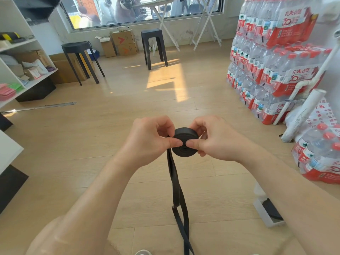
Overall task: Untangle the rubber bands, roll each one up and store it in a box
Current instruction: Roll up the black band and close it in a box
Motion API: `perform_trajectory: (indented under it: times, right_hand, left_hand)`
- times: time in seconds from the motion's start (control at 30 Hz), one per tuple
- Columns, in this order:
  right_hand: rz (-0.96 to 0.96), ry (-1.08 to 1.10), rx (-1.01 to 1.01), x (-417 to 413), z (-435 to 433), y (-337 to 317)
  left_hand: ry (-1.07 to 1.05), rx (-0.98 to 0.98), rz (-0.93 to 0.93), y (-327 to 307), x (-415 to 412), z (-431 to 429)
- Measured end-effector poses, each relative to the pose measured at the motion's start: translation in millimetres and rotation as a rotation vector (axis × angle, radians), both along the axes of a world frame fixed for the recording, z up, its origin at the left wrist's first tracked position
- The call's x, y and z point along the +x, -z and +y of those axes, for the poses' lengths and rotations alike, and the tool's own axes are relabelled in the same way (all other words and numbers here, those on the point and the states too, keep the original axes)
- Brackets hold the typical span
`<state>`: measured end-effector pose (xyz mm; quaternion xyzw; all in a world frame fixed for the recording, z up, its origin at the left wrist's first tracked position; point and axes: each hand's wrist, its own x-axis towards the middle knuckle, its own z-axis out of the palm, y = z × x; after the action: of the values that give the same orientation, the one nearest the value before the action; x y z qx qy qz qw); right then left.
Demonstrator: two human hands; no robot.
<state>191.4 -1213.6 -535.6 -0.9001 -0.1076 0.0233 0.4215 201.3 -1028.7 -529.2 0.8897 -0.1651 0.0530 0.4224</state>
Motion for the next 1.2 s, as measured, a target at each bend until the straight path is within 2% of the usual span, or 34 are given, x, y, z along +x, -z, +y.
perform_trajectory:
  times: [0.2,0.37,0.6,0.83,1.1,1.2]
  right_hand:
    - [0.031,0.033,0.091,2,-1,2]
    - [0.090,0.043,0.266,2,-4,1]
    - [0.137,0.059,0.430,1,-1,-2]
    - [0.182,0.080,0.617,0,-4,-2]
    - [0.227,0.073,0.808,1,0,-1]
    - [0.326,-0.008,0.820,0,-4,-4]
  left_hand:
    - [-0.004,0.074,0.001,0,3,4]
    - [0.031,-0.018,0.069,-3,3,6]
    - [-0.077,-0.123,-0.071,-1,1,-1]
    - [-0.036,-0.325,0.071,-4,1,-1]
    - [0.095,-0.310,0.135,-7,-3,-1]
    - [0.080,-0.309,0.107,-9,-3,2]
